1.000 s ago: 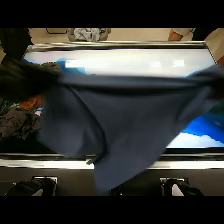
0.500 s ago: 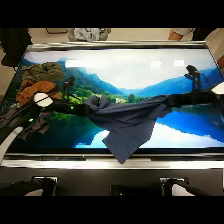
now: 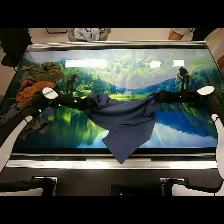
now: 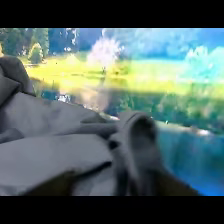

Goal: Fold the shirts.

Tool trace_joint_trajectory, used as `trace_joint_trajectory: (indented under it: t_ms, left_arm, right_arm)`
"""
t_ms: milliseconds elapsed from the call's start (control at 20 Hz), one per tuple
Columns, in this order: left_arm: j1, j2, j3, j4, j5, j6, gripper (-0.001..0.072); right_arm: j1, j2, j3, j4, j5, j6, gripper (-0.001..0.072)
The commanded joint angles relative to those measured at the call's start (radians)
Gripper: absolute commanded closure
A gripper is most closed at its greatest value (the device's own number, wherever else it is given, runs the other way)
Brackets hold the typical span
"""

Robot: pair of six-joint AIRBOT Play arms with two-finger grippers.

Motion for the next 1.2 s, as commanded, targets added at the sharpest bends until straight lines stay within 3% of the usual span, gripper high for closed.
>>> trace_joint_trajectory:
  t_ms: [0,150,350,600,1000,1150]
  left_arm:
    - [0.087,-0.005,0.124,0.015,-0.143,0.005,0.0025]
    - [0.204,0.007,0.238,0.148,-0.240,-0.020,0.0033]
    - [0.304,-0.011,0.214,0.324,-0.230,-0.180,0.0035]
    - [0.267,-0.129,0.123,0.282,-0.100,-0.220,0.0042]
    - [0.192,-0.276,0.123,0.196,0.027,-0.206,0.0046]
    - [0.180,-0.277,0.124,0.192,0.075,-0.208,0.0216]
  right_arm:
    - [-0.059,0.029,0.105,-0.004,0.085,-0.097,0.0007]
    - [-0.148,0.099,0.215,-0.131,0.186,-0.078,0.0007]
    - [-0.190,0.150,0.206,-0.375,0.395,0.003,0.0011]
    - [-0.186,0.152,0.006,-0.348,0.501,0.011,0.0024]
    - [-0.186,0.167,-0.216,-0.299,0.439,0.009,0.0024]
    - [-0.128,0.167,-0.252,-0.337,0.422,0.000,0.0023]
